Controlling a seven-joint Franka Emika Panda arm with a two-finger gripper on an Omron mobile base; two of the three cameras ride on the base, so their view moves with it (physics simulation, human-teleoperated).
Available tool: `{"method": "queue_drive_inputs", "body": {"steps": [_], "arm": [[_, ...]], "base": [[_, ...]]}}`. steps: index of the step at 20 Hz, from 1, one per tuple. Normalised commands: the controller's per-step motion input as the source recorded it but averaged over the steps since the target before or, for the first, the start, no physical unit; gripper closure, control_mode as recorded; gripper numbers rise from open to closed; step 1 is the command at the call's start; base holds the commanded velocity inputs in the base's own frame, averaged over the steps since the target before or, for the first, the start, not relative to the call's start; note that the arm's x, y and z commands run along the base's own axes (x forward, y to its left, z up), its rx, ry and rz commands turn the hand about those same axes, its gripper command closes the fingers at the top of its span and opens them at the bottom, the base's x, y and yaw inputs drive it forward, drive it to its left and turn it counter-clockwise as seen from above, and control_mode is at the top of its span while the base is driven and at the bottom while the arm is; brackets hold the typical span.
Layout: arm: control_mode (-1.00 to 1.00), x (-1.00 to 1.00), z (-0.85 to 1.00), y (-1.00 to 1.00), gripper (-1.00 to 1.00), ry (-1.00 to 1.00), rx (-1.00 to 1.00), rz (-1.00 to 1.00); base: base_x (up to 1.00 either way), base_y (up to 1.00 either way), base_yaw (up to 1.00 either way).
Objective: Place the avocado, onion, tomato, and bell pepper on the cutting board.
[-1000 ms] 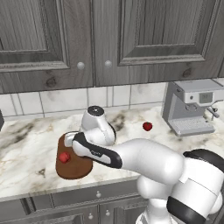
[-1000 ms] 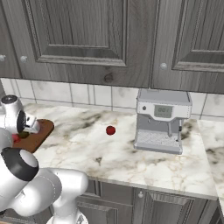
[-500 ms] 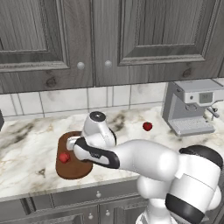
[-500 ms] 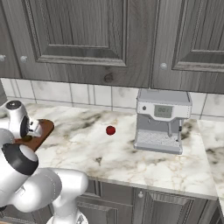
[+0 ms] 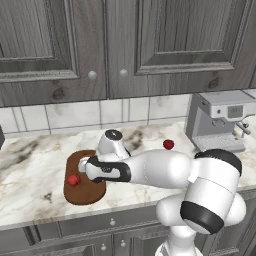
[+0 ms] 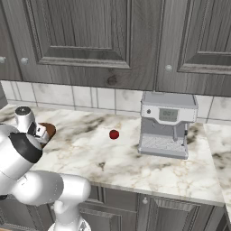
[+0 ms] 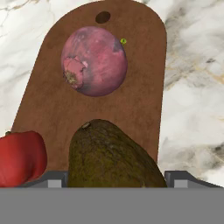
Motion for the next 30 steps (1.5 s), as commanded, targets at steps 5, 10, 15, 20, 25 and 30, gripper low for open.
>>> {"method": "queue_drive_inputs", "body": {"steps": [5, 10, 15, 20, 25, 30], "arm": [[-1.00, 0.23, -0.38, 0.00, 1.00, 0.09, 0.00, 0.00], [-1.00, 0.14, -0.38, 0.00, -1.00, 0.07, 0.00, 0.00], [-1.00, 0.01, -0.22, -0.12, -1.00, 0.03, 0.00, 0.00], [-1.00, 0.00, -0.01, -0.10, -1.00, 0.00, 0.00, 0.00], [-1.00, 0.00, 0.04, 0.00, -1.00, -0.06, 0.00, 0.01], [-1.00, -0.01, 0.40, 0.00, -1.00, -0.17, 0.00, 0.03]], "base": [[0.00, 0.00, 0.00], [0.00, 0.00, 0.00], [0.00, 0.00, 0.00], [0.00, 0.00, 0.00], [0.00, 0.00, 0.00], [0.00, 0.00, 0.00]]}}
